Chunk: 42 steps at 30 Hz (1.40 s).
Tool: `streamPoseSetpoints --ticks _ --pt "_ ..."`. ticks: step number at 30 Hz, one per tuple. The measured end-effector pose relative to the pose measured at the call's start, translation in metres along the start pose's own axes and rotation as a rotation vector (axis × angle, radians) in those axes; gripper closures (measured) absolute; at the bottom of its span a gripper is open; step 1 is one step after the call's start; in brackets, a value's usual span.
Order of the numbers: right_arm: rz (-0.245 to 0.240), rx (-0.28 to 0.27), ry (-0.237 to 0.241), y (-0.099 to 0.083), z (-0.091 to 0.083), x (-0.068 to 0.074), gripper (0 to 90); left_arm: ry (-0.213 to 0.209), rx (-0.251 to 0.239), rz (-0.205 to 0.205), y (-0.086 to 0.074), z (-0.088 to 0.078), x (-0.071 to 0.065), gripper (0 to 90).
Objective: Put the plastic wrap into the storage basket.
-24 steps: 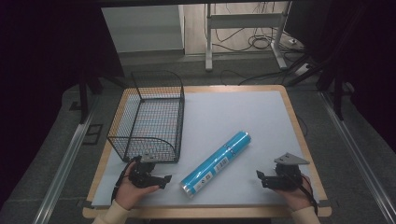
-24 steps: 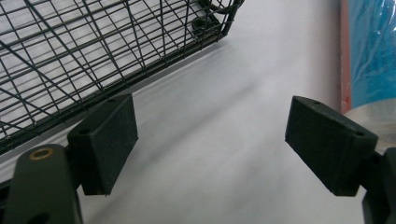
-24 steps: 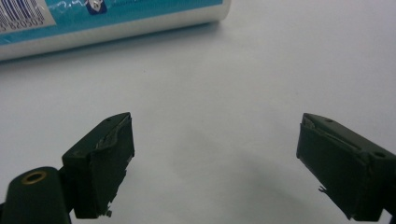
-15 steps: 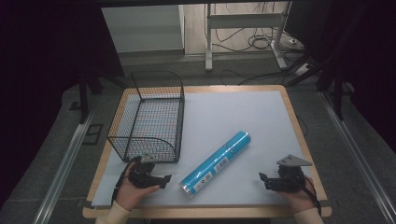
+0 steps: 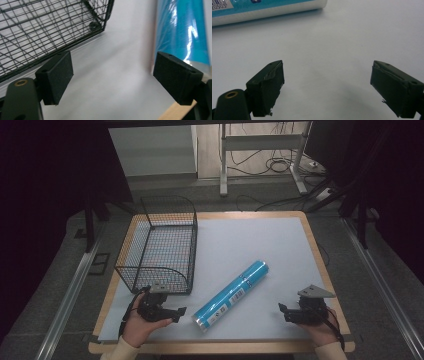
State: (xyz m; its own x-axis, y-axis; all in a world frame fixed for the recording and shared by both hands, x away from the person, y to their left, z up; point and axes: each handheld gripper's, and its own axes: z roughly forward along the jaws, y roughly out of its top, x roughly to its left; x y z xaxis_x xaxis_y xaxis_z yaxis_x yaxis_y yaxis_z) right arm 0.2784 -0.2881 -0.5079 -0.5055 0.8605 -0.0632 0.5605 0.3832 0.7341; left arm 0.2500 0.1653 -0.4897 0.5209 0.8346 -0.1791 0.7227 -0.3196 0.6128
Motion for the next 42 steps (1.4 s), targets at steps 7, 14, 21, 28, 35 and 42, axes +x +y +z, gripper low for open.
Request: streamPoseSetpoints --ticks 7,14,21,28,35,42 --pt "-0.007 -0.003 0.001 0.0 0.0 0.001 12.7 0.001 0.016 0.044 0.014 -0.005 -0.014 16.2" --pt "-0.011 -0.01 -0.002 0.0 -0.001 0.001 12.7 0.007 0.026 0.081 0.031 -0.011 -0.026 16.3" --pt "-0.019 -0.011 0.003 0.0 0.0 0.002 12.7 -0.01 0.035 0.118 0.049 -0.007 -0.037 16.3" --pt "-0.029 -0.011 0.003 -0.001 0.0 0.002 12.5 -0.026 0.048 0.144 0.061 -0.001 -0.045 16.3" --pt "-0.029 -0.013 0.005 -0.001 -0.001 0.002 12.5 -0.025 0.054 0.154 0.07 0.004 -0.047 16.3" --pt "-0.022 -0.013 0.006 -0.001 -0.001 0.001 12.7 -0.03 0.058 0.176 0.079 0.01 -0.055 16.3"
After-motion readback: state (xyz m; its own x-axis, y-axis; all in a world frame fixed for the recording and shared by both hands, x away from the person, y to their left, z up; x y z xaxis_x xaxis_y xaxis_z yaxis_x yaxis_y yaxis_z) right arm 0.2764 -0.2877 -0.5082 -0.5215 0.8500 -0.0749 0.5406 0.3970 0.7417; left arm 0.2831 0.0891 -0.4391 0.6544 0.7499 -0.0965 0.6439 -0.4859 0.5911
